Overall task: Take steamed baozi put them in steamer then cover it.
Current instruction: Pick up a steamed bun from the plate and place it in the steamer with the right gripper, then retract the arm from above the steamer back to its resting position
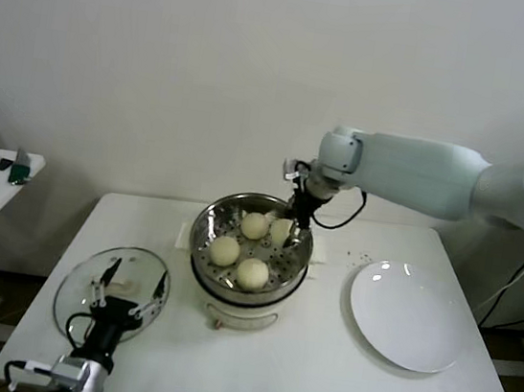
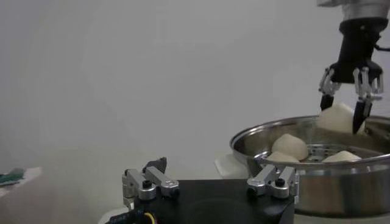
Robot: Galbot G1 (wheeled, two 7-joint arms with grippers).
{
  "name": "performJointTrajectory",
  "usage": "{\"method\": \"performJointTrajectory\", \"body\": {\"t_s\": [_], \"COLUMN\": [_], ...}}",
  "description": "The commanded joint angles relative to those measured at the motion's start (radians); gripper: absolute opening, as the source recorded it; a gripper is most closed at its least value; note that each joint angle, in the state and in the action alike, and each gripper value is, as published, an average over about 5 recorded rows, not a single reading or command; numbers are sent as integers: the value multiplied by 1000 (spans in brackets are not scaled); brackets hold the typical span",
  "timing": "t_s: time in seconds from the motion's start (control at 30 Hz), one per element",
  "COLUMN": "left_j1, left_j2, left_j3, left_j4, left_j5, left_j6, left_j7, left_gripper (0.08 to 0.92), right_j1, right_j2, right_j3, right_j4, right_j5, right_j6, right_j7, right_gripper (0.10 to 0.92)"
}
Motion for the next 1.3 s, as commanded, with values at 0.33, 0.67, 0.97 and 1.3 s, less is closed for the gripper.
{"method": "performJointTrajectory", "body": {"t_s": [0.33, 0.67, 0.97, 1.3], "left_j1": [-3, 0, 3, -4], "left_j2": [10, 10, 8, 11], "left_j3": [-3, -9, -9, -11], "left_j4": [11, 2, -5, -7], "left_j5": [-3, -7, -5, 29], "left_j6": [-1, -3, -3, -11], "left_j7": [-2, -3, -4, -10], "left_gripper": [823, 823, 823, 823], "right_j1": [-76, -55, 32, 22], "right_j2": [87, 67, -29, -347], "right_j3": [-36, -22, -8, 203], "right_j4": [-83, -54, 51, 192], "right_j5": [-33, -35, -8, -91], "right_j6": [2, -10, 2, 165], "right_j7": [8, 9, -21, 197], "right_gripper": [699, 799, 823, 823]}}
